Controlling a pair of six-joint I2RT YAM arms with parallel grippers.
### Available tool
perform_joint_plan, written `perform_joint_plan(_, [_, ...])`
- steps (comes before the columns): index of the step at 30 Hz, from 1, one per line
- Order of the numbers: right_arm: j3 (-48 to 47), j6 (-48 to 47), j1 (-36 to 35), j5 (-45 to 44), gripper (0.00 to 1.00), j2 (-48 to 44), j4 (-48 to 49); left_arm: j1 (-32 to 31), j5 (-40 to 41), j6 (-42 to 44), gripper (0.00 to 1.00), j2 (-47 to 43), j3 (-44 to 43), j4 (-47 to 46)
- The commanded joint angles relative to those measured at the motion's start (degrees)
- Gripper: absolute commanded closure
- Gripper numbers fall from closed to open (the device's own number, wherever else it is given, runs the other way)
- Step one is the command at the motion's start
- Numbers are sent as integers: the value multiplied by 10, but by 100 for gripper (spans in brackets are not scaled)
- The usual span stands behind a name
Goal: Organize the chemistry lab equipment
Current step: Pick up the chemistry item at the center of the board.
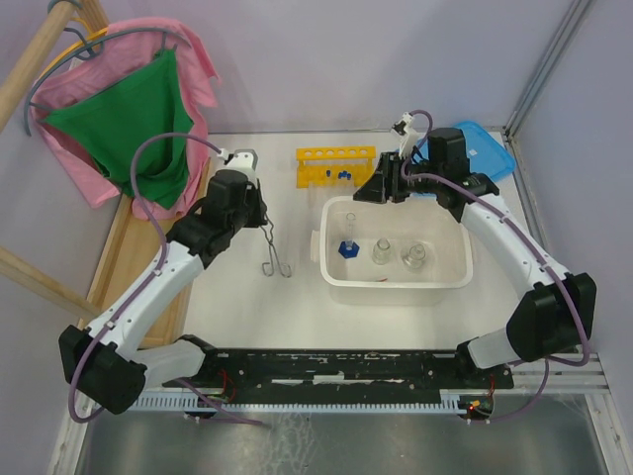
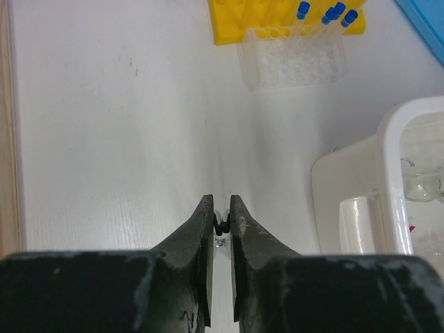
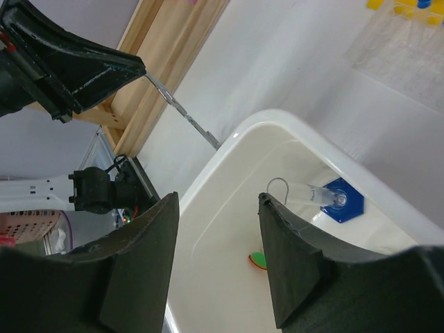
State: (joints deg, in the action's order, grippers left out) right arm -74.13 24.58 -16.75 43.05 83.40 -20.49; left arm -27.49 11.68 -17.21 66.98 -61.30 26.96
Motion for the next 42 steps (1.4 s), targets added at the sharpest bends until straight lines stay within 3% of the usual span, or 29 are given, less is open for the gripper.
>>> perform_joint_plan(1, [-26,-27,-7,19,42,-2,9,-1,0,-26,97,-31,-31,-19])
perform_joint_plan(12, [-41,-27,-23,27,42,17,15,-11,-1,-42,97,-58,-48,-5])
perform_joint_plan(21, [-72,-37,-47,57,42,37,13,-27,-25,-44,97,-49,-116,17])
perform_joint_plan(30, [-44,-13,-68,122,41,51,128,-28,-39,-48,97,-45,-196,62])
perform_joint_plan(33, [-24,-3,-80,95,41,41,188,-28,-34,-54,97,-48,-206,70])
perform_joint_plan(39, [-55,-105,-124,-22,42,21,120,-28,-26,-72,97,-51,-214,77])
perform_joint_plan(42, [-28,-151,-160,-91,43,3,141,-28,-24,-75,97,-50,-215,77])
